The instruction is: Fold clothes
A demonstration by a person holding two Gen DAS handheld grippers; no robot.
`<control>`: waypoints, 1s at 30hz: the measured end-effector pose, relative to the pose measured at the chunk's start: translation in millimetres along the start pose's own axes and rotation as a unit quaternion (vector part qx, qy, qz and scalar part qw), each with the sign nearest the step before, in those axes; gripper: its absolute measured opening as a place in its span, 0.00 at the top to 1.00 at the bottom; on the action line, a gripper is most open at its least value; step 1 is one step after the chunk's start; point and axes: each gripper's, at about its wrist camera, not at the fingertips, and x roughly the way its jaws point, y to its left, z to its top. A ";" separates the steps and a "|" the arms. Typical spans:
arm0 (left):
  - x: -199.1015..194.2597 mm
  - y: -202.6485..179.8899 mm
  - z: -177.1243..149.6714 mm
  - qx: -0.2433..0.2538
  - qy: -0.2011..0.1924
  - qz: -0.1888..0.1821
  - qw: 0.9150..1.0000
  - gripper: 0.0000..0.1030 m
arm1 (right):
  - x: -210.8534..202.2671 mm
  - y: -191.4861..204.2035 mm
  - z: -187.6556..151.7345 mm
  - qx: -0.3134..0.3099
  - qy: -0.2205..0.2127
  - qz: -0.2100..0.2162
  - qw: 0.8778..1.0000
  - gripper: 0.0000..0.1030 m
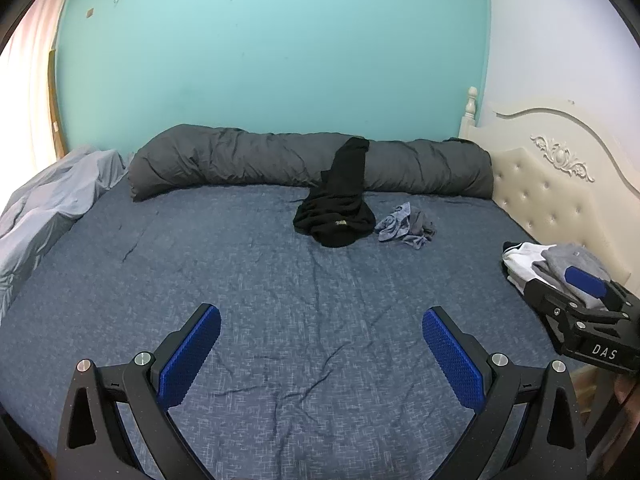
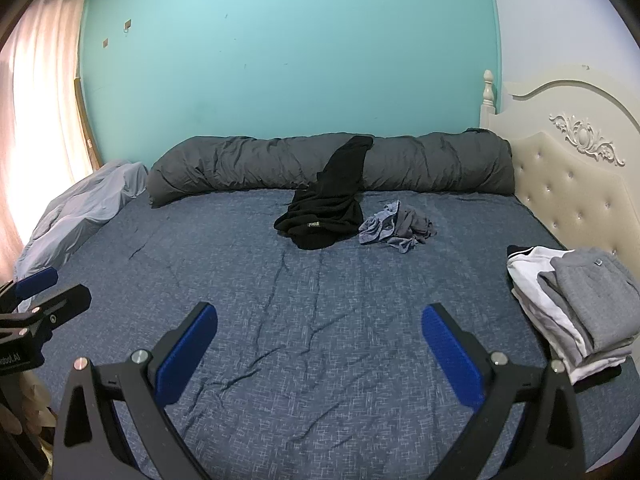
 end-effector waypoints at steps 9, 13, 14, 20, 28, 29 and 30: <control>-4.4 -1.6 -1.9 0.001 -0.007 -0.001 1.000 0.00 | 1.6 -3.8 -3.3 0.003 -0.002 0.003 1.000 0.00; -0.3 0.0 -1.8 -0.003 -0.002 -0.002 1.000 0.00 | 2.6 -1.0 -1.8 0.000 0.001 0.000 1.000 0.00; -0.5 -1.5 -2.3 -0.003 -0.001 -0.002 1.000 0.00 | 3.0 -0.9 -1.8 -0.001 0.001 -0.001 1.000 0.00; -1.3 1.0 -2.5 -0.005 0.000 -0.005 1.000 0.00 | 3.0 -3.3 -1.3 -0.001 0.005 -0.002 1.000 0.00; 0.9 2.1 -0.9 -0.005 0.002 -0.006 1.000 0.00 | 4.4 -3.4 -0.7 0.000 0.005 -0.003 1.000 0.00; 1.2 2.0 -1.6 -0.005 0.002 -0.006 1.000 0.00 | 4.5 -3.4 -0.9 0.000 0.005 -0.003 1.000 0.00; 1.4 1.5 -1.7 -0.005 0.002 -0.006 1.000 0.00 | 4.5 -3.2 -0.8 0.000 0.005 -0.003 1.000 0.00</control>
